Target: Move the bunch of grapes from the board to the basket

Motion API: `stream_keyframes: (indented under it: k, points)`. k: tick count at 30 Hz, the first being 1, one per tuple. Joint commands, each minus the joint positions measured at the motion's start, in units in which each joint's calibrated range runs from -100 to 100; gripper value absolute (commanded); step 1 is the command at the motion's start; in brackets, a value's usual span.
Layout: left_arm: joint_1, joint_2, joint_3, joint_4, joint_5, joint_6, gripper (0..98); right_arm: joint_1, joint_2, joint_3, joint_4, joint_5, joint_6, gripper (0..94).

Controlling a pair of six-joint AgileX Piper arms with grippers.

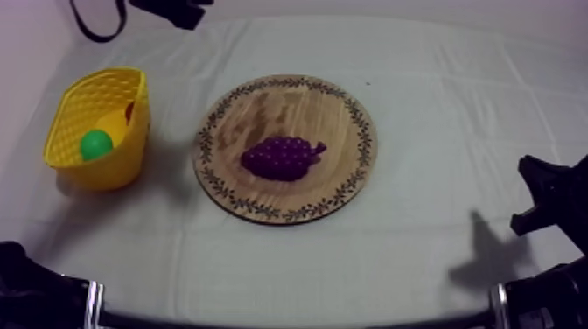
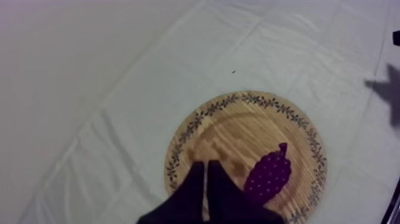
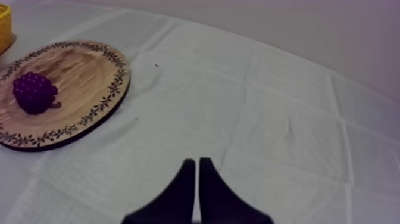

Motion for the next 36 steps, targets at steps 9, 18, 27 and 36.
stream_keyframes:
  k: [9,18,27,36]
  points:
    - [1.8,7.2,-1.0,0.50,0.7,-1.5,0.0,0.0,0.0,0.0,0.0,0.0,0.0,0.4]
    - [2.1,10.2,-2.6,1.02,0.7,-3.2,3.6,0.0,0.0,0.0,0.0,0.0,0.0,0.4]
    - [1.4,11.8,-4.6,1.94,4.5,-2.7,61.2,0.0,0.0,0.0,0.0,0.0,0.0,0.4]
    - [0.6,12.5,-4.9,4.00,9.0,-6.5,94.5,0.0,0.0,0.0,0.0,0.0,0.0,0.4]
